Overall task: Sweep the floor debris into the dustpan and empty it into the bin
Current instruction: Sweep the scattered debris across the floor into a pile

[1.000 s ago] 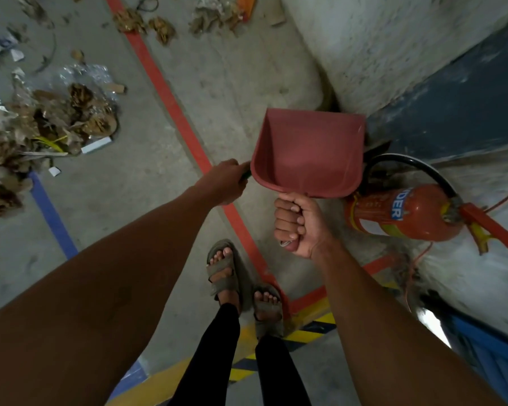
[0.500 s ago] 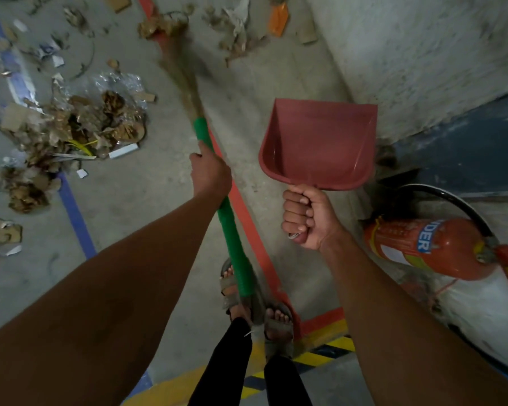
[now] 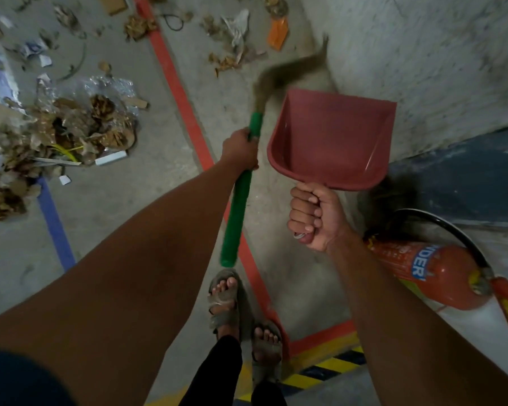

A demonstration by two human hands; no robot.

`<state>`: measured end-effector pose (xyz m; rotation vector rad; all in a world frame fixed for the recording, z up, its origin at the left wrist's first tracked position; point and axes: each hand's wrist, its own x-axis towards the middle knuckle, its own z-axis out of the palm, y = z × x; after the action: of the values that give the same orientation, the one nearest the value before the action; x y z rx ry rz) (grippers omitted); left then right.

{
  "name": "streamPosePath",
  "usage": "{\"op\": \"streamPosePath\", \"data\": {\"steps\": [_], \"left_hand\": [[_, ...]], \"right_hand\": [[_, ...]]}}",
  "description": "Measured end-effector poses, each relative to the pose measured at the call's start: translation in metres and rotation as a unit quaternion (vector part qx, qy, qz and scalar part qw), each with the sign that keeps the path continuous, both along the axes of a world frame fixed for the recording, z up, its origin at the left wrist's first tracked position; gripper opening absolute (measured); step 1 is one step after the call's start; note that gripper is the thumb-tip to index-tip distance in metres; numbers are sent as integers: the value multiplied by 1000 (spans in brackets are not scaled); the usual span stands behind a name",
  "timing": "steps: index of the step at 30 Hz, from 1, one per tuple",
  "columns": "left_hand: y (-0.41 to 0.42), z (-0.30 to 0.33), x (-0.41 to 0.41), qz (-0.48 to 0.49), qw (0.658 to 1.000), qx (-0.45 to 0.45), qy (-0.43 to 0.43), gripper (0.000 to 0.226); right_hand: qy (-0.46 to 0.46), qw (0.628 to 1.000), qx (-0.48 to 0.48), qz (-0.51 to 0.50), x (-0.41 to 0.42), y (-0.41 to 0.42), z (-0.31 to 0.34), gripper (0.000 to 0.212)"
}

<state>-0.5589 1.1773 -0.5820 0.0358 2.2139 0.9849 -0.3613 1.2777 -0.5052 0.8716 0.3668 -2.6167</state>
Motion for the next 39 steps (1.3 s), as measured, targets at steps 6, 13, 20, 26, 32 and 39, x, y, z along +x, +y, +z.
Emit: {"op": "streamPosePath", "data": {"steps": [6,13,20,26,32,39], "left_hand": [[-37,5,1,194,981,-17,25,27],[-68,-8,35,35,987,-11,153,47],[-34,3,0,-136,990,-20,39,34],[-58,3,-26,45,984,-160,62,33],[-117,8,-25,227,954,-192,39,44],[-126,7,20,11,981,-142,133,41]], "right_hand": [[2,1000,5,11,-18,-10,6,40],[8,1000,-1,29,-35,-17,11,41],[-2,999,24,32,-44,-18,8,41],[-6,999,9,46,-43,-26,6,41],[-8,999,18,49,-47,-35,14,41],[-24,997,37,63,-59,-48,23,40]]}}
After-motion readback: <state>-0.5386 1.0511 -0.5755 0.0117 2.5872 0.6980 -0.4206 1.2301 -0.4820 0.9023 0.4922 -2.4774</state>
